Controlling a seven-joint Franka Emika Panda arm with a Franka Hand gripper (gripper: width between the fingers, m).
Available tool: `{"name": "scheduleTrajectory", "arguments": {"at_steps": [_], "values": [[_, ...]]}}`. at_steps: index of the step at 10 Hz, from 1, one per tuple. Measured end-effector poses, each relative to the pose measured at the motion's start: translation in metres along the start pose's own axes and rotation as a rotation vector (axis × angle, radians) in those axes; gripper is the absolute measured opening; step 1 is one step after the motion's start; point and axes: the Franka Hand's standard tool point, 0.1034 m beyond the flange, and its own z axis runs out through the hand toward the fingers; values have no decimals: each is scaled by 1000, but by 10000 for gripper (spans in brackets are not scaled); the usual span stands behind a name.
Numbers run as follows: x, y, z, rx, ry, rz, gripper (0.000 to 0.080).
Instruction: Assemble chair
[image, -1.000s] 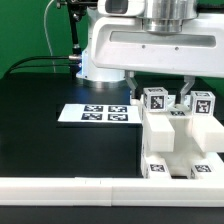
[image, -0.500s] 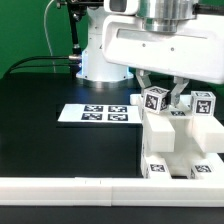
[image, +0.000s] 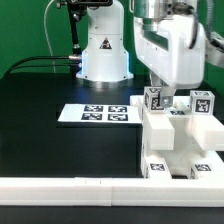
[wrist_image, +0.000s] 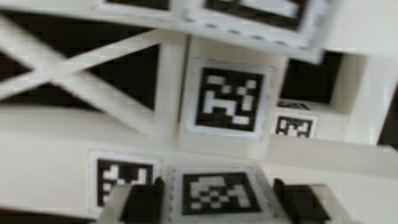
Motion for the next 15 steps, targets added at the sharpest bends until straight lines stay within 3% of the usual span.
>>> {"name": "scheduleTrajectory", "arguments": {"at_steps": [3,5,7,12,14,15], "values": [[-1,0,0,3,-2,-43,290],[-2,-1,0,4,4,-266,602],[1,1,1,1,5,-619,640],[1,1,1,-9,9,-1012,649],[6,1,0,-27,11,-1357,649],[5,1,1,-21,17,-1357,531]]}}
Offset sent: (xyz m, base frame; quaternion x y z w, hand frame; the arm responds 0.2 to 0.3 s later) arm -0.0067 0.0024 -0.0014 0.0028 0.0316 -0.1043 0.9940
